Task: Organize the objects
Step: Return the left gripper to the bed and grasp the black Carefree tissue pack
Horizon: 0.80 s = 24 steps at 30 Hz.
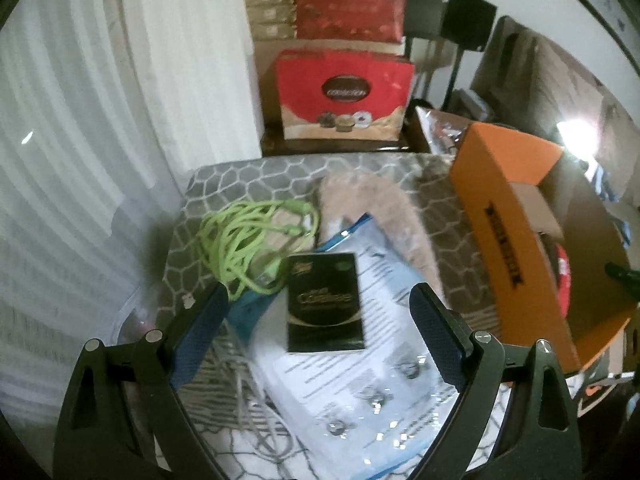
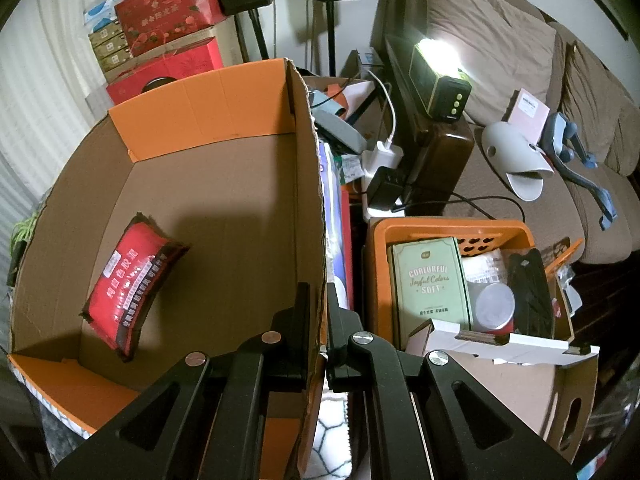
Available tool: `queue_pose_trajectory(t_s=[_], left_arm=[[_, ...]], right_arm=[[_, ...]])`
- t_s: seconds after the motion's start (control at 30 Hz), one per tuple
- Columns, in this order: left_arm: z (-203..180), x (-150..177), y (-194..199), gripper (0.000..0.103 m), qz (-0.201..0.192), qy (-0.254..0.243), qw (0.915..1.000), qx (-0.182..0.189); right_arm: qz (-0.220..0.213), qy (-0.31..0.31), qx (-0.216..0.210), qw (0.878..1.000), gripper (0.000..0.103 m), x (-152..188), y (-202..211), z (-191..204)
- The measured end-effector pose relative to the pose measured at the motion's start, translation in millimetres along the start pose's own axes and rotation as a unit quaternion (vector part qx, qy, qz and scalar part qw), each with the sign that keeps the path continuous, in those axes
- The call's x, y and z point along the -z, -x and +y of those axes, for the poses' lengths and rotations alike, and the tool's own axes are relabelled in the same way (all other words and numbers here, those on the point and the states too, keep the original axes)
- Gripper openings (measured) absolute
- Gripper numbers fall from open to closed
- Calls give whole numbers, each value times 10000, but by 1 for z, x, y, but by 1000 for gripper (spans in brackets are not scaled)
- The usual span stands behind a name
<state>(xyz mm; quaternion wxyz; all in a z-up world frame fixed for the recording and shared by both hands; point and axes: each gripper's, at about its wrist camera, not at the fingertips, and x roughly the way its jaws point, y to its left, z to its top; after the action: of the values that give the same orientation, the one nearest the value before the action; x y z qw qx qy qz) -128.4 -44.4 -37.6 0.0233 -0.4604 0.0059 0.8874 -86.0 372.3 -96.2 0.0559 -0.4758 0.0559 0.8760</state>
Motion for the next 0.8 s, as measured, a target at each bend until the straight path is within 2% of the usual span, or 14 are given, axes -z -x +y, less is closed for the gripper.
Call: queue_pose_trajectory(t_s=[0.27, 0.5, 0.6, 0.73, 0.8], left_arm=[[14, 9, -31, 92, 389, 308, 9988, 10], [4, 18, -53, 92, 592, 98, 9980, -221], [1, 20, -57, 80, 560, 26, 9979, -331], [1, 21, -58, 50, 555, 72, 9980, -291], [0, 20, -56, 49, 512, 98, 9981, -325]], right_arm=[[14, 4, 11, 10000, 5, 3, -1, -1], [27, 5, 24, 10000, 5, 4, -1, 0], [33, 10, 34, 10000, 5, 3, -1, 0], [35, 6, 30, 10000, 5, 3, -1, 1], [33, 11, 37, 10000, 5, 3, -1, 0]])
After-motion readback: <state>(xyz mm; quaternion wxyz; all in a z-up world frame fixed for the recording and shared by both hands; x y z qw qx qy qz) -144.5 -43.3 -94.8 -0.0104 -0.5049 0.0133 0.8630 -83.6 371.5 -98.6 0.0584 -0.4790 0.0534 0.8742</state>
